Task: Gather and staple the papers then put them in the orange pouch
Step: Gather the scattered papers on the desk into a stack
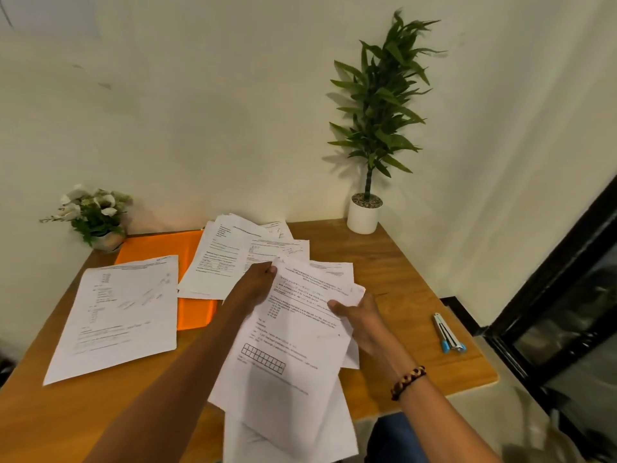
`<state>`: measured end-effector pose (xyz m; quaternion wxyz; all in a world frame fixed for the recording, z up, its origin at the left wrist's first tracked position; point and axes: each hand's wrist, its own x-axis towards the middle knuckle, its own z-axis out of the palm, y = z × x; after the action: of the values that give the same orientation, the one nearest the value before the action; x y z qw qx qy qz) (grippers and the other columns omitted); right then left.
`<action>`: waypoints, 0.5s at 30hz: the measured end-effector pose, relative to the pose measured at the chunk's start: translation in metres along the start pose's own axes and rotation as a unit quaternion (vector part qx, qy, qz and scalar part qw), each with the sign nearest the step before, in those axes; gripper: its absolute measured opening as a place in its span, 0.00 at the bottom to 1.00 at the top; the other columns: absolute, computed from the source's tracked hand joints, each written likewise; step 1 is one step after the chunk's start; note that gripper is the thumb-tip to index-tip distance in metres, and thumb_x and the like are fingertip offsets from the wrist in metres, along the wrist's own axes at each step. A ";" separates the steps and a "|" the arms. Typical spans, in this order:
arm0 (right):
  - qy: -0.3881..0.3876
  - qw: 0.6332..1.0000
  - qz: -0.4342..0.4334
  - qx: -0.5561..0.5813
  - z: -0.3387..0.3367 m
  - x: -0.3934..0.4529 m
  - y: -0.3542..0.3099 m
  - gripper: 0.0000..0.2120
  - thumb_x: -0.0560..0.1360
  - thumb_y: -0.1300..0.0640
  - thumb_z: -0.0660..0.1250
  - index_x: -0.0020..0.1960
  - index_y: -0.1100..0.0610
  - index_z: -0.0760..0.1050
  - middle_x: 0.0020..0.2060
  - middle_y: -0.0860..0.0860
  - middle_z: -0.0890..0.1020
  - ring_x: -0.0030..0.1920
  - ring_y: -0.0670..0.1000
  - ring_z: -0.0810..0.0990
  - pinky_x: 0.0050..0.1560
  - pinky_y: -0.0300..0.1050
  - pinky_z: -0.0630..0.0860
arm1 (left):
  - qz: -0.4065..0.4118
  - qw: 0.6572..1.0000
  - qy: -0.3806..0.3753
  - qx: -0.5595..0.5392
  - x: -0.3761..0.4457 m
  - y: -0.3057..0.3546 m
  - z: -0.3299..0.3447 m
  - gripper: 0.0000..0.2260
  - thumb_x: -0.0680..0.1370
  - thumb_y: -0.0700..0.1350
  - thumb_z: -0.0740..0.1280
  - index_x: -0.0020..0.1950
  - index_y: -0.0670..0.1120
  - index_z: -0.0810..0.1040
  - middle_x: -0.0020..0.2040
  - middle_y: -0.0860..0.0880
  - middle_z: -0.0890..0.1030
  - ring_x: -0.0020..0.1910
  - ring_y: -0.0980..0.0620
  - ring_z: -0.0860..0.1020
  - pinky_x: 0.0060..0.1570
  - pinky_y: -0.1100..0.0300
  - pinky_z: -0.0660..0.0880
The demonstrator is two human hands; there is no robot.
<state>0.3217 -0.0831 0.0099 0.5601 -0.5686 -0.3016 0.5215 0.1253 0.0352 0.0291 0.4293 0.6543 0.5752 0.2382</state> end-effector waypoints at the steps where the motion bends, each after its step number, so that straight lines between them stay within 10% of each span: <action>1: -0.015 0.999 0.013 0.027 -0.004 -0.003 0.004 0.22 0.74 0.73 0.72 0.64 0.58 0.76 0.60 0.55 0.85 0.60 0.58 0.83 0.63 0.65 0.78 | -0.001 1.000 -0.001 0.015 0.002 0.002 0.004 0.20 0.86 0.49 0.54 0.77 0.45 0.67 0.77 0.44 0.68 0.74 0.42 0.68 0.70 0.49 0.65; 9: -0.009 0.998 0.021 -0.058 -0.046 0.003 -0.007 0.21 0.72 0.67 0.76 0.62 0.55 0.80 0.56 0.56 0.85 0.59 0.57 0.83 0.63 0.65 0.78 | 0.118 0.963 -0.008 0.242 0.011 0.029 0.028 0.11 0.85 0.51 0.56 0.57 0.52 0.77 0.63 0.47 0.80 0.58 0.44 0.78 0.51 0.54 0.70; 15: 0.025 0.980 -0.074 -0.185 -0.027 0.008 -0.022 0.11 0.76 0.53 0.74 0.57 0.51 0.78 0.51 0.48 0.84 0.54 0.50 0.83 0.51 0.47 0.83 | 0.208 0.918 -0.027 0.337 -0.001 0.046 0.077 0.09 0.84 0.51 0.60 0.56 0.54 0.79 0.59 0.49 0.83 0.53 0.46 0.81 0.46 0.56 0.71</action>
<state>0.3540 -0.0804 0.0241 0.4895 -0.6514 -0.4204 0.3992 0.2125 0.0129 0.0277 0.1396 0.8714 0.4603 0.0965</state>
